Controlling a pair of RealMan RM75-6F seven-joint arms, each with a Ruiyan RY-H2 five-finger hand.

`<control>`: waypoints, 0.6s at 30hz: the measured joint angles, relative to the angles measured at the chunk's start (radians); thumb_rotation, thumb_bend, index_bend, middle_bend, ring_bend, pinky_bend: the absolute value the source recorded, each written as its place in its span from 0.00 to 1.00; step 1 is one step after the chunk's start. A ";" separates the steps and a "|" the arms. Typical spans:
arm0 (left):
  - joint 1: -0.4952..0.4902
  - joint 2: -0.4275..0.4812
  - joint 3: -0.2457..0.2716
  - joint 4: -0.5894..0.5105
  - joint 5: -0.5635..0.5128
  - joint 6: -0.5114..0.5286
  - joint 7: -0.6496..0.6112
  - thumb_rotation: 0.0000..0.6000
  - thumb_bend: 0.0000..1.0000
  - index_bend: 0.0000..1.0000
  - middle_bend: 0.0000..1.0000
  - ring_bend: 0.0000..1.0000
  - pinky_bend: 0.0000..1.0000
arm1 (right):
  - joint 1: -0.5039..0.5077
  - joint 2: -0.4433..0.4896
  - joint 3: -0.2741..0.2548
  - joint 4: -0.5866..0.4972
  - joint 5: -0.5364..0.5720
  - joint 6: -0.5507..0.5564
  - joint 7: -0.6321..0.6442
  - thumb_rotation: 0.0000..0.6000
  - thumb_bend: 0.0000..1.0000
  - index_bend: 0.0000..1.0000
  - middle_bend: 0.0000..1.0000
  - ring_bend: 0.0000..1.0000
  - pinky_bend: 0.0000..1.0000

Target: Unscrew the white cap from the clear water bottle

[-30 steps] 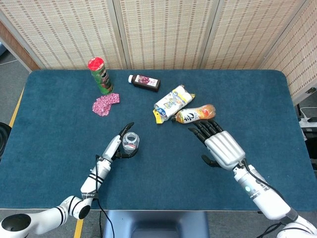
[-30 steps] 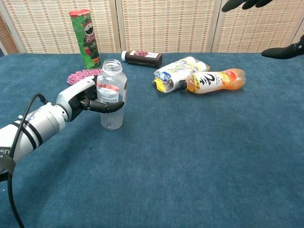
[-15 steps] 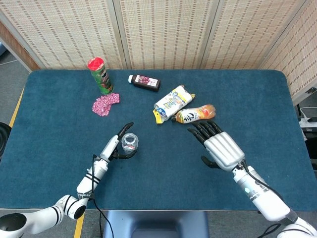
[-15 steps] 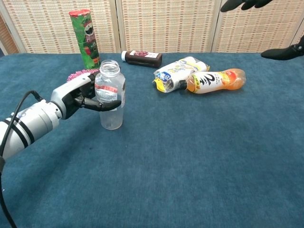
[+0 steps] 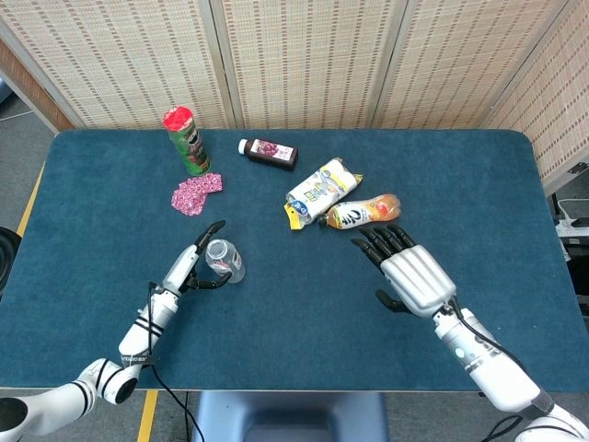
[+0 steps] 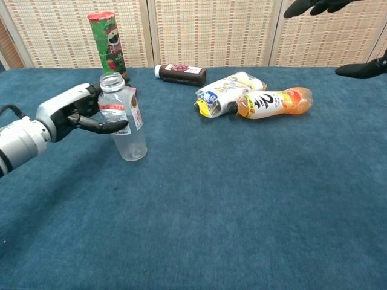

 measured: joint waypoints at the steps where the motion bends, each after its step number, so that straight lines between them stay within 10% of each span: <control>1: 0.008 0.010 0.005 -0.009 0.004 0.009 -0.004 1.00 0.29 0.00 0.00 0.00 0.00 | -0.002 0.000 -0.001 0.000 0.001 0.000 0.000 1.00 0.31 0.00 0.00 0.00 0.00; 18: 0.079 0.119 0.031 -0.058 0.019 0.111 0.135 1.00 0.31 0.00 0.00 0.00 0.00 | -0.106 0.018 -0.031 0.033 -0.112 0.074 0.085 1.00 0.31 0.00 0.00 0.00 0.00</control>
